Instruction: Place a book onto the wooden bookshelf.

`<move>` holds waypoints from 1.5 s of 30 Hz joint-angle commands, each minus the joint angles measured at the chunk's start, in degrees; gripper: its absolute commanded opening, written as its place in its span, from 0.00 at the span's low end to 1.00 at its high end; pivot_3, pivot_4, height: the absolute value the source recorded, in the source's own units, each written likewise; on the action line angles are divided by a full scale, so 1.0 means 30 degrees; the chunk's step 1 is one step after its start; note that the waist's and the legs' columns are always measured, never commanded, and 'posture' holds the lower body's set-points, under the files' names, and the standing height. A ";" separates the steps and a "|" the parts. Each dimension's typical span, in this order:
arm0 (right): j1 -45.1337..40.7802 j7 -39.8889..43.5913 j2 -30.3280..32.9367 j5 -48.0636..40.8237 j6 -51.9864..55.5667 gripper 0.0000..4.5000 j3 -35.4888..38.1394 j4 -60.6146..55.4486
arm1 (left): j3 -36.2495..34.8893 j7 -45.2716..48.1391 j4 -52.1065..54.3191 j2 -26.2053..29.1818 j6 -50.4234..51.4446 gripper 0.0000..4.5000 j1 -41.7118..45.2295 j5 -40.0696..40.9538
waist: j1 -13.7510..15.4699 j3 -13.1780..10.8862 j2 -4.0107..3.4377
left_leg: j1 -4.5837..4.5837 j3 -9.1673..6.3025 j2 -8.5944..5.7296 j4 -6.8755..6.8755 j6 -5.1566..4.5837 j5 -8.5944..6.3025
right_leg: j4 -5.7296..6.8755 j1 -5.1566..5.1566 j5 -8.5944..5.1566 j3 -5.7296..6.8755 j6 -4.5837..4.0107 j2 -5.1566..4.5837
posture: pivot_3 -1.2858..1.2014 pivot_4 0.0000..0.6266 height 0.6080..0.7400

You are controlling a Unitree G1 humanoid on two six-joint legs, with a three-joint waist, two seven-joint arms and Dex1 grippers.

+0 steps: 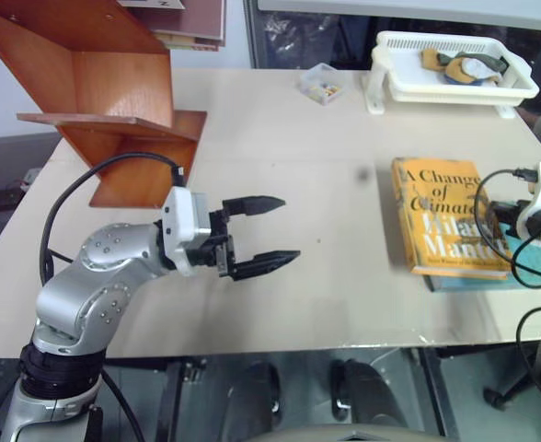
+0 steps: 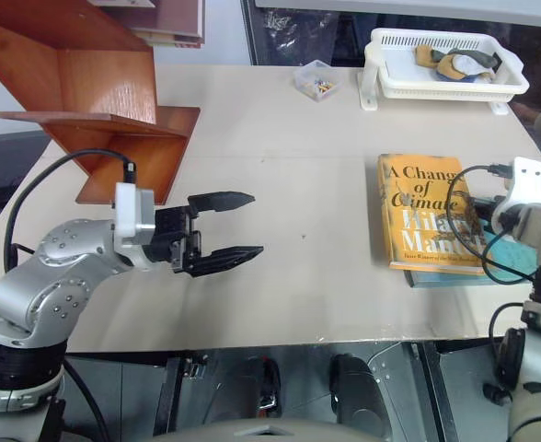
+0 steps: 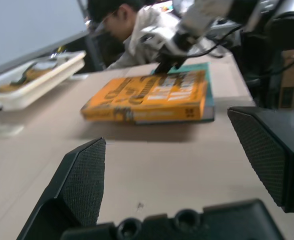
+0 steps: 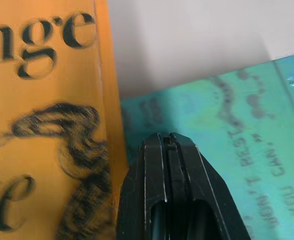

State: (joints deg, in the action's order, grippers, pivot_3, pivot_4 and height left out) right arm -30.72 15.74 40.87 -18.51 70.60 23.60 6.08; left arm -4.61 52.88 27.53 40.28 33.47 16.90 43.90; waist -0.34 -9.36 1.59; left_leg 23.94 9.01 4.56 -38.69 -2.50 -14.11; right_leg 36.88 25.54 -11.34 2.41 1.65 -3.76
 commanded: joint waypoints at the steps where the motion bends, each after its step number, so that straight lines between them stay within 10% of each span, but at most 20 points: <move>1: 0.1772 0.0248 0.0787 -0.0323 -0.0089 0.22 0.1811 -0.4346 | 0.0408 -0.1275 -0.0455 -0.0598 0.1182 1.00 0.0902 0.0291 | 0.0029 0.0002 -0.0003 | 0.0002 -0.0007 0.0001 0.0000 0.0000 0.0000 | -0.0001 0.0000 -0.0001 0.0003 0.0002 0.0000 | 0.52 0.24 1.00; 8: 0.5314 0.0497 -0.1094 -0.2147 0.1804 0.99 0.5083 -1.2316 | 0.2071 -0.1453 -0.3150 -0.1630 0.2713 1.00 0.3540 -0.0351 | -0.0179 0.0025 -0.0029 | -0.0029 -0.0043 0.0008 -0.0002 0.0001 0.0000 | 0.0012 -0.0009 -0.0041 -0.0001 0.0071 0.0015 | 0.52 0.24 1.00; 16: 0.7328 -0.1653 -0.1405 0.0028 0.0883 0.99 0.5735 -1.2451 | 0.3375 0.0725 -0.5647 -0.2655 0.3531 1.00 0.5860 -0.0509 | -0.0108 0.0037 -0.0045 | -0.0001 -0.0054 -0.0016 -0.0006 -0.0008 -0.0004 | -0.0002 -0.0009 -0.0040 0.0004 0.0065 -0.0001 | 0.52 0.24 1.00; 27: 0.1213 -0.3471 0.0732 0.3316 -0.4174 0.03 0.2284 0.0950 | 0.1922 0.0401 -0.3161 -0.2168 0.3349 1.00 0.4606 -0.0228 | -0.0308 0.0049 -0.0078 | -0.0027 -0.0039 -0.0014 -0.0014 -0.0019 -0.0007 | 0.0030 -0.0002 -0.0002 -0.0040 0.0004 0.0015 | 0.52 0.24 1.00; 36: -0.5035 -0.2593 0.2718 0.3957 -0.8776 0.01 0.0446 1.3733 | -0.0494 0.2523 0.0963 -0.0453 0.0827 1.00 0.1427 0.0740 | -0.0400 0.0047 -0.0081 | -0.0017 -0.0020 -0.0018 0.0006 -0.0012 -0.0004 | -0.0013 -0.0007 -0.0001 -0.0025 0.0002 0.0012 | 0.52 0.24 1.00; 45: -0.7165 -0.0141 0.3010 0.3048 -0.8277 0.01 -0.0006 1.8197 | -0.1579 0.3851 0.1555 0.1273 0.0509 1.00 0.0870 0.1857 | -0.0650 0.0048 -0.0083 | -0.0023 -0.0024 -0.0013 0.0004 -0.0009 -0.0002 | -0.0014 -0.0009 0.0001 -0.0035 0.0008 0.0013 | 0.52 0.24 1.00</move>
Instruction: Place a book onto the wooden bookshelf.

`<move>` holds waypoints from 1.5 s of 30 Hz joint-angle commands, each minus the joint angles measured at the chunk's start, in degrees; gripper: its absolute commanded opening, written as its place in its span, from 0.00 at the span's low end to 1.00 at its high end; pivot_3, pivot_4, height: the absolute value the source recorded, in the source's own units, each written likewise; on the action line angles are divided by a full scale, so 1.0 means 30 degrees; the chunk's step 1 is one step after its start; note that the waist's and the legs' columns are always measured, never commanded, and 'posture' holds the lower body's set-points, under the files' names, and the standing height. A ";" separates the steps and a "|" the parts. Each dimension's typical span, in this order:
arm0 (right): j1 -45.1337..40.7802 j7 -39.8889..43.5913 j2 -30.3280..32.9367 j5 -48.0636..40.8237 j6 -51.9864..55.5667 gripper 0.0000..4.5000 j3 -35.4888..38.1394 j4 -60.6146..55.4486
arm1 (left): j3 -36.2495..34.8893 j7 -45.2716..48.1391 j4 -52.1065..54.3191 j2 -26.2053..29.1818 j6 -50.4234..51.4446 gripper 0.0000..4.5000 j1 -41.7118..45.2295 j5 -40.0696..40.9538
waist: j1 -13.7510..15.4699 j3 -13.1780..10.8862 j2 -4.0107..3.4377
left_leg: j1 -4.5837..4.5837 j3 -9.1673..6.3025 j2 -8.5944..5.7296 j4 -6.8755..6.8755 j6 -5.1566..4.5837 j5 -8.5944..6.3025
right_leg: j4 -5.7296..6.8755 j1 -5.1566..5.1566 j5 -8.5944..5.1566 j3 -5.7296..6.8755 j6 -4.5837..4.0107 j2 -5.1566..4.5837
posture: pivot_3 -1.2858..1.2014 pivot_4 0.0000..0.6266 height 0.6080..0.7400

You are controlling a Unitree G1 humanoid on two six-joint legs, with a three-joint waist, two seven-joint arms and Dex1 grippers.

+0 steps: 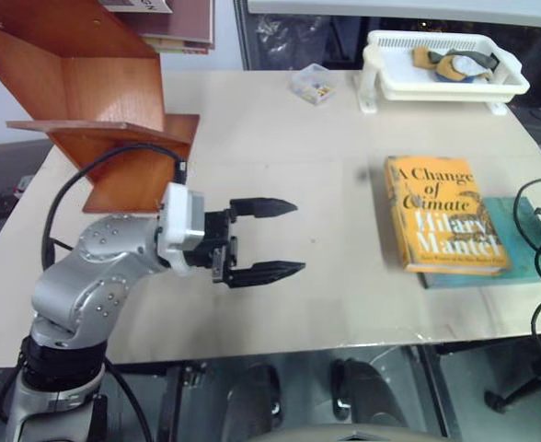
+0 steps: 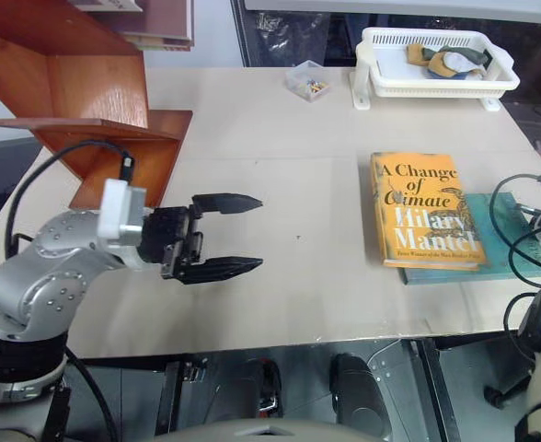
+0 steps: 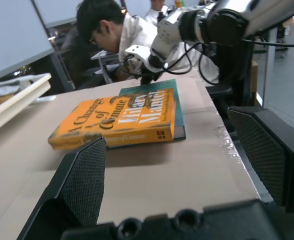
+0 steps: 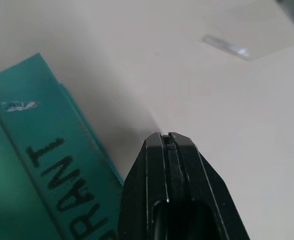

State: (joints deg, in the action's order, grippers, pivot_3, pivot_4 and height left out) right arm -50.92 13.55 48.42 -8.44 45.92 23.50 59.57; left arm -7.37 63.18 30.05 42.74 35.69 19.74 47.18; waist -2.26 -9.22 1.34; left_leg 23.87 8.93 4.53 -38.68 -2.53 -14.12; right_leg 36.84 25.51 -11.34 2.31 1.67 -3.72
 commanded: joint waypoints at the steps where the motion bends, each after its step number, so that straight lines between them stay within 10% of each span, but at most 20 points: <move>1: -0.0494 0.0703 0.0520 -0.0368 0.0022 0.01 0.0010 0.0390 | -0.0717 0.0490 0.0667 0.0573 -0.0233 1.00 -0.0055 0.0832 | -0.0020 0.0000 0.0000 | 0.0000 0.0001 0.0000 0.0000 0.0000 0.0000 | 0.0000 0.0000 0.0000 0.0000 0.0001 0.0000 | 0.52 0.24 1.00; 15: 0.0023 0.1819 -0.0794 -0.1805 0.2788 0.01 0.0054 -0.2550 | -0.0373 0.0569 -0.0262 0.0688 -0.0540 1.00 0.0141 0.0524 | -0.0053 0.0004 -0.0008 | -0.0013 0.0021 0.0010 0.0000 0.0005 0.0002 | 0.0006 0.0000 0.0000 -0.0004 0.0002 0.0005 | 0.52 0.24 1.00; 35: 0.5454 -0.0038 -0.4123 -0.3808 0.7548 0.01 0.1279 -1.7040 | -0.0993 -0.0581 -0.1918 0.0928 -0.0112 1.00 -0.1039 -0.0027 | 0.0178 0.0012 -0.0029 | -0.0002 0.0019 0.0017 0.0008 0.0006 0.0001 | 0.0014 0.0004 0.0000 0.0020 -0.0003 0.0004 | 0.52 0.24 1.00; 45: 1.4036 0.3512 -0.3596 -0.7104 0.5168 0.98 0.3122 -3.3023 | -0.0729 -0.3486 -0.6086 -0.0155 0.4483 1.00 0.1075 0.1755 | 0.0488 0.0020 -0.0059 | -0.0026 -0.0006 0.0020 0.0051 0.0005 -0.0001 | 0.0003 0.0006 -0.0058 0.0020 0.0092 0.0004 | 0.52 0.24 1.00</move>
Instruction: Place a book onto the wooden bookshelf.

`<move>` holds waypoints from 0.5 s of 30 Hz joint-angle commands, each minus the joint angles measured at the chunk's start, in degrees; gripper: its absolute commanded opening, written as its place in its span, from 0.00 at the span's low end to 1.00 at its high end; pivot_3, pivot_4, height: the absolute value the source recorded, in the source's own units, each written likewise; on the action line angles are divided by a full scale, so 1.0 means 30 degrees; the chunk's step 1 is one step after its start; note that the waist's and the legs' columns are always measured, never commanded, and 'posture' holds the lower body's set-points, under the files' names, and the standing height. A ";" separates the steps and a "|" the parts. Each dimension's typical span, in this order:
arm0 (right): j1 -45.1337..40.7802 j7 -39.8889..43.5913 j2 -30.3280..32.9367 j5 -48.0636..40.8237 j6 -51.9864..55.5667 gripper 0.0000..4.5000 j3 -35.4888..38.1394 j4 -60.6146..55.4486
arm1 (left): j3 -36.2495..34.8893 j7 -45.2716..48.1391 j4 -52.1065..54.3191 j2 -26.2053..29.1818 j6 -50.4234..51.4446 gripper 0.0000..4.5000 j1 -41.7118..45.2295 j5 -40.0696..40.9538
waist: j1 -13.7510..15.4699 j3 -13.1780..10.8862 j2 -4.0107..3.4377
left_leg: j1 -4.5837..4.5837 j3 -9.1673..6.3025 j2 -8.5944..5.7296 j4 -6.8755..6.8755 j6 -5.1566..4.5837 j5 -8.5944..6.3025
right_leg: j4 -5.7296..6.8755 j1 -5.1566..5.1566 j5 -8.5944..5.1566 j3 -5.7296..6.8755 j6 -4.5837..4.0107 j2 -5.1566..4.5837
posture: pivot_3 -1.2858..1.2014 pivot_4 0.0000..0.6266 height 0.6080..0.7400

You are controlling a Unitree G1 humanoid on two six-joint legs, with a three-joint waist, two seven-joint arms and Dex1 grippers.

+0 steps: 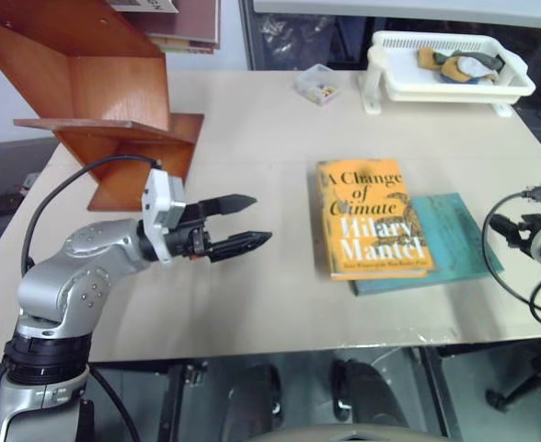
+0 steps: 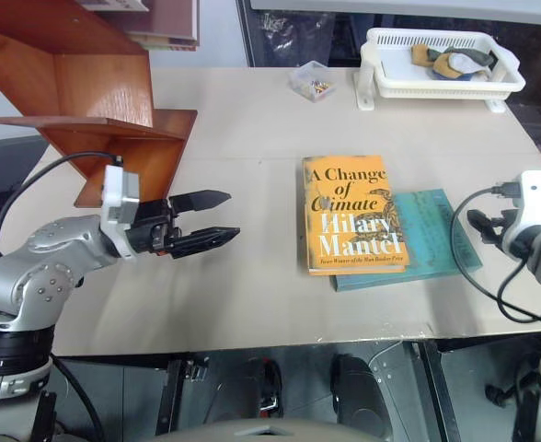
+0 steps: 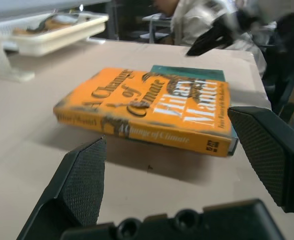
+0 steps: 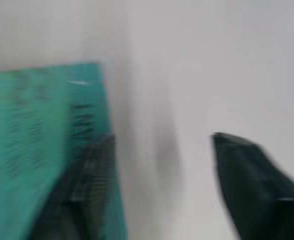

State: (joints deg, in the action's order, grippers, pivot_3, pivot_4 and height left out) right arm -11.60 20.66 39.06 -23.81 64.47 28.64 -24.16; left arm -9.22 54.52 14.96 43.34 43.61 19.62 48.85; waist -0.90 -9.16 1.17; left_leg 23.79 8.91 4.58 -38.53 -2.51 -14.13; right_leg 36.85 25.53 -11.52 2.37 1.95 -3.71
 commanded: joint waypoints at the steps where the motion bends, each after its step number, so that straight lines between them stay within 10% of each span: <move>1: 0.1444 0.1276 -0.0867 -0.2864 -0.0835 0.98 0.1669 -0.6761 | -0.0149 -0.1139 -0.1851 -0.0629 0.3191 1.00 0.1768 0.1880 | 0.0039 0.0001 -0.0003 | 0.0004 -0.0009 0.0000 0.0000 0.0000 0.0001 | 0.0007 0.0002 -0.0001 0.0005 0.0001 0.0000 | 0.52 0.24 1.00; 5: 0.4910 0.1188 -0.3037 -0.6003 -0.2568 0.98 0.1221 -1.1533 | 0.0411 -0.2719 -0.5839 -0.2049 0.7399 1.00 0.4722 0.2601 | 0.0129 0.0038 0.0061 | 0.0009 -0.0076 0.0003 -0.0004 -0.0011 -0.0004 | 0.0022 -0.0016 -0.0004 0.0047 -0.0003 0.0018 | 0.52 0.24 1.00; 15: 1.5320 -0.2660 0.2072 -0.7234 -1.4896 0.98 -0.4612 -1.1947 | 0.0545 -0.5125 -1.3626 -0.6652 1.0656 1.00 0.9547 0.1021 | 0.0100 0.0062 0.0195 | 0.0010 -0.0185 -0.0116 -0.0094 -0.0111 -0.0059 | -0.0008 -0.0133 -0.0025 0.0136 0.0028 -0.0109 | 0.52 0.24 1.00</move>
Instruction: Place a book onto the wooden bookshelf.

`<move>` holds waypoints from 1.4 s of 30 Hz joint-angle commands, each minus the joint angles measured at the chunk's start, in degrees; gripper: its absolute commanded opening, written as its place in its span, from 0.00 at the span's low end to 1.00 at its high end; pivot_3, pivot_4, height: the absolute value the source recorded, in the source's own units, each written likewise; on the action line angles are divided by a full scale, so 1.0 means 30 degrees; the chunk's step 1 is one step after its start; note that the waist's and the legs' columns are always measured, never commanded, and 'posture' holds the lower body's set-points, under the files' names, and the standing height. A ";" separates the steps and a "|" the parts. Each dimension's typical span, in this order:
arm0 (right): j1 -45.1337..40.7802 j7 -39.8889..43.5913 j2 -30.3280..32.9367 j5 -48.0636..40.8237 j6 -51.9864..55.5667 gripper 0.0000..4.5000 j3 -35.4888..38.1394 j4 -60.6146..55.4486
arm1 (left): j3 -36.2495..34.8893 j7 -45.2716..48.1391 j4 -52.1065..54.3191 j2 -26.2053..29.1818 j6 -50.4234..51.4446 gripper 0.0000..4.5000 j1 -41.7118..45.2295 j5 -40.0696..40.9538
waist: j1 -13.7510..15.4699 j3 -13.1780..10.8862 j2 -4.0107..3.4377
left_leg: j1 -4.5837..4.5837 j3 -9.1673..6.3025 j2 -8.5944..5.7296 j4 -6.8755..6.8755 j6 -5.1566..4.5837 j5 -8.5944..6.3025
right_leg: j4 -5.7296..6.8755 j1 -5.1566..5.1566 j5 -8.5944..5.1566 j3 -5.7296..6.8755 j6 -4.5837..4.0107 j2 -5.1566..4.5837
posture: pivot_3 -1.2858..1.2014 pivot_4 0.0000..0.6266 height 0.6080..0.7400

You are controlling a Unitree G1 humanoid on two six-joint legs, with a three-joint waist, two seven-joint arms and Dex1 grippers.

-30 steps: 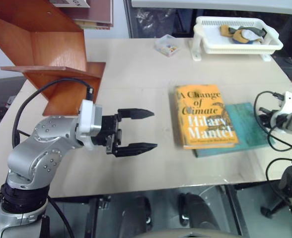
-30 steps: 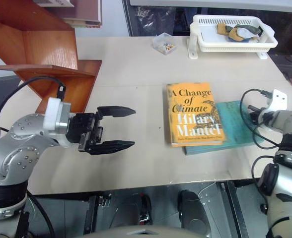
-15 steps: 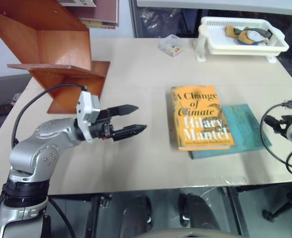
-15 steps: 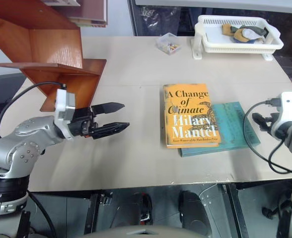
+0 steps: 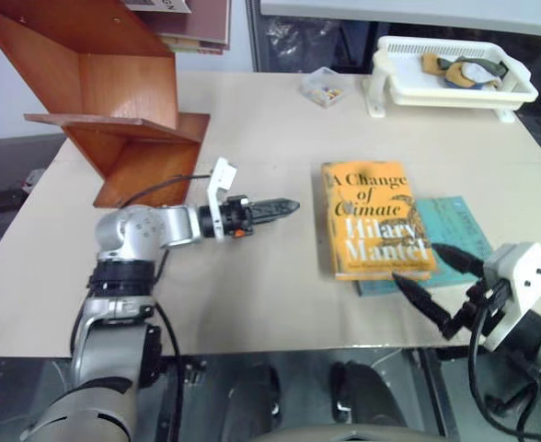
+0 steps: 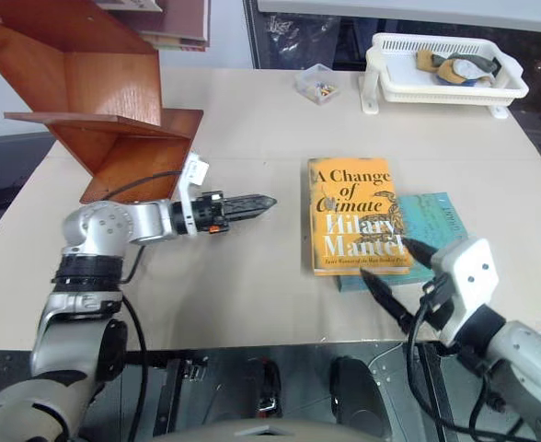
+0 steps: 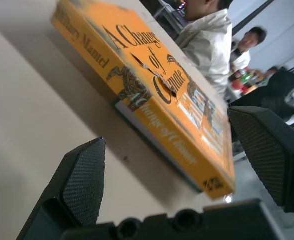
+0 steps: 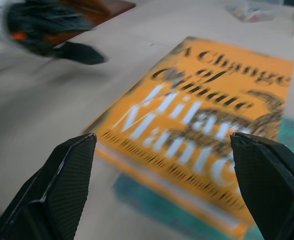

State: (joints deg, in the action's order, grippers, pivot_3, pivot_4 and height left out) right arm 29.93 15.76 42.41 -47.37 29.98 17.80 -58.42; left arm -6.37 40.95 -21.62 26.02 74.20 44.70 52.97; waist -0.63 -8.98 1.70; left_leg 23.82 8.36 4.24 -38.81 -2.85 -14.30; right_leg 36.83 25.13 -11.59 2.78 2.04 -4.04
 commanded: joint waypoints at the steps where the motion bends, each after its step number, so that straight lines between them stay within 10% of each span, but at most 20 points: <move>1: 0.2193 -0.1422 0.1467 0.0960 -0.4380 0.98 -0.1427 -0.0526 | -0.0452 -0.0861 -0.2019 -0.1307 0.0656 1.00 0.1538 -0.0501 | 0.0020 0.0003 0.0022 | 0.0002 -0.0025 0.0002 -0.0001 -0.0008 -0.0005 | -0.0002 -0.0009 -0.0001 0.0023 -0.0001 0.0003 | 0.52 0.24 1.00; 21: 0.2464 -0.7982 0.6595 0.2426 -0.8578 0.98 -0.5100 -0.0526 | -0.2252 -0.1787 -0.7787 -0.5978 -0.0309 1.00 0.4029 -0.3001 | 0.0351 -0.0025 0.0099 | 0.0058 -0.0199 -0.0002 -0.0111 -0.0031 -0.0019 | -0.0017 -0.0093 -0.0051 0.0169 -0.0082 -0.0018 | 0.52 0.24 1.00; 32: 0.2749 -0.8843 0.7387 0.1821 -0.8708 1.00 -0.4633 -0.0526 | -0.2767 -0.1448 -0.8104 -0.5998 0.0398 0.08 0.4022 -0.3399 | 0.0467 -0.0026 0.0101 | 0.0059 -0.0226 -0.0003 -0.0131 -0.0033 -0.0020 | -0.0018 -0.0115 -0.0052 0.0196 -0.0080 -0.0022 | 0.52 0.24 1.00; 42: 0.1972 -0.8700 0.7305 0.1503 -0.7877 1.00 -0.4592 -0.0526 | -0.4378 -0.2098 -0.6366 -0.5591 0.1413 0.05 0.3773 -0.2602 | 0.0461 -0.0029 0.0104 | 0.0068 -0.0245 -0.0002 -0.0133 -0.0033 -0.0020 | -0.0018 -0.0115 -0.0052 0.0211 -0.0080 -0.0021 | 0.52 0.24 1.00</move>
State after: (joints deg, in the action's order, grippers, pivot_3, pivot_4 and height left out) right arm 36.39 -10.38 64.32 -42.37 6.37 2.40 -58.39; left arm -17.57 34.65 -44.19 8.67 77.38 55.50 42.99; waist 0.75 -9.06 2.01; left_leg 24.03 7.62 4.23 -39.21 -2.94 -14.36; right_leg 36.77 24.78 -11.75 3.41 1.80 -4.10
